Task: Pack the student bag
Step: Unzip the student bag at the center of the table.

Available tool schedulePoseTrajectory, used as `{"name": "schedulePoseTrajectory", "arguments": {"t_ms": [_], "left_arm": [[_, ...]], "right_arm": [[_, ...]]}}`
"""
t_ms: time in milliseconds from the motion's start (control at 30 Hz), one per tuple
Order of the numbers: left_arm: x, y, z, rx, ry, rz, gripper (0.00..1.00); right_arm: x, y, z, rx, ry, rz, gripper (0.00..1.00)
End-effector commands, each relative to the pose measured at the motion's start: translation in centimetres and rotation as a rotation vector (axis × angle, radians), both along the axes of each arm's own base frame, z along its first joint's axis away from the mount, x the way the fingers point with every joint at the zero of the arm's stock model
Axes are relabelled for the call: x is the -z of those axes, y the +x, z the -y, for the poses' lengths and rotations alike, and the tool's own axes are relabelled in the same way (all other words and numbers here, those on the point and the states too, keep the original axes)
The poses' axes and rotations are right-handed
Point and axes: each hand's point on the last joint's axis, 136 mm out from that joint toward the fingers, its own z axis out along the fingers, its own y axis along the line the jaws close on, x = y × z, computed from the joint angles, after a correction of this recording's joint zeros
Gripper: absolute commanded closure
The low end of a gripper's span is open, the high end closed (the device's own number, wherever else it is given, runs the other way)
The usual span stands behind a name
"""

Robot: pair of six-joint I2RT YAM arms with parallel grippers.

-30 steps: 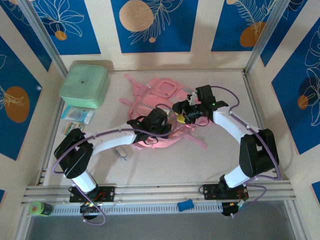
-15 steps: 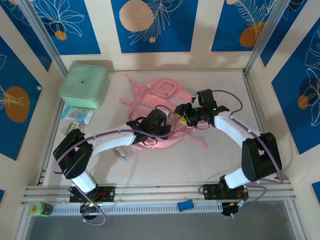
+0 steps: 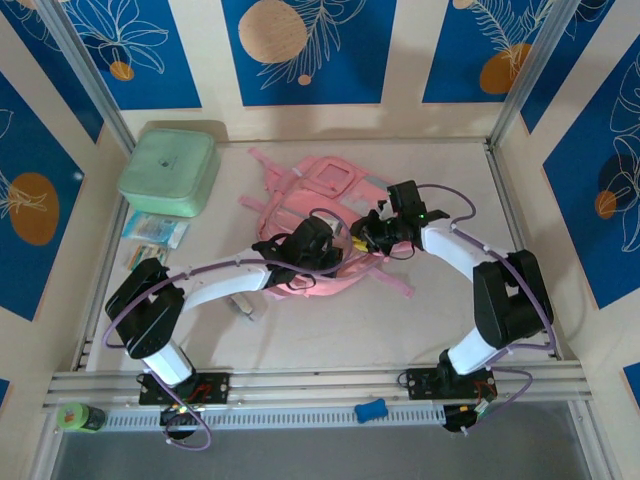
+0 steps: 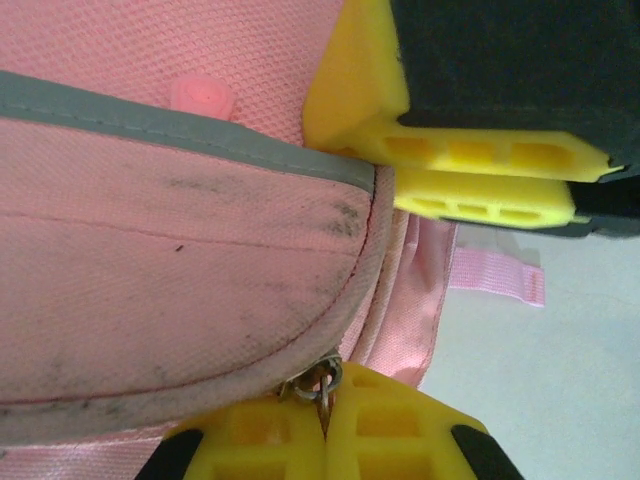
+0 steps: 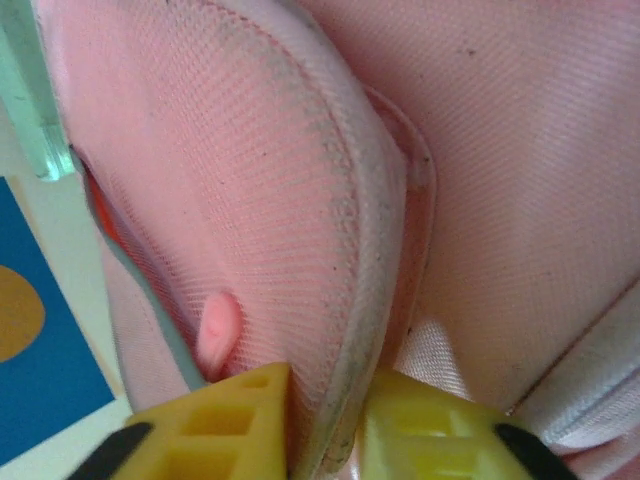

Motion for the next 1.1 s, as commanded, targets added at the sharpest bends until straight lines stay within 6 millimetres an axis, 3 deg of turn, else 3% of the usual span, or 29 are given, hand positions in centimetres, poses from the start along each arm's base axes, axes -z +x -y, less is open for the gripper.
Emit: {"name": "schedulePoseTrajectory", "arguments": {"t_ms": [0, 100, 200, 367, 433, 567, 667, 767, 900, 1067], "left_arm": [[-2.5, -0.5, 0.6, 0.043, -0.038, 0.033, 1.00], [-1.9, -0.9, -1.2, 0.041, 0.038, 0.051, 1.00], [-0.8, -0.3, -4.9, -0.083, 0.167, 0.046, 1.00], [-0.6, -0.7, -5.6, -0.080, 0.131, 0.056, 1.00], [-0.4, -1.2, -4.6, -0.055, 0.095, 0.022, 1.00], [-1.9, -3.1, 1.2, 0.075, -0.066, 0.002, 1.00], [-2.5, -2.8, 3.9, 0.086, -0.166, 0.009, 1.00], [-2.0, -2.2, 4.5, 0.094, -0.112, 0.001, 1.00], [-1.6, -1.5, 3.9, 0.078, -0.070, 0.015, 1.00], [-1.7, -1.1, 3.4, 0.055, -0.118, 0.004, 1.00]], "right_arm": [[-1.1, 1.3, 1.0, -0.012, -0.039, 0.057, 0.90], [-1.0, 1.8, 2.8, -0.010, -0.087, 0.069, 1.00], [-1.1, 2.7, 5.0, 0.005, -0.135, 0.094, 1.00], [-1.7, 4.5, 7.7, 0.021, -0.162, 0.120, 1.00], [-2.0, 5.6, 8.3, 0.022, -0.183, 0.144, 1.00], [-2.8, 8.4, 8.6, 0.007, -0.196, 0.176, 1.00], [-3.0, 9.3, 8.4, 0.000, -0.189, 0.186, 1.00], [-3.5, 8.2, 8.2, -0.011, -0.149, 0.183, 0.83], [-4.4, 5.4, 7.7, 0.002, -0.032, 0.166, 0.58], [-3.2, 1.3, 6.4, 0.034, 0.085, 0.086, 0.47]]}}
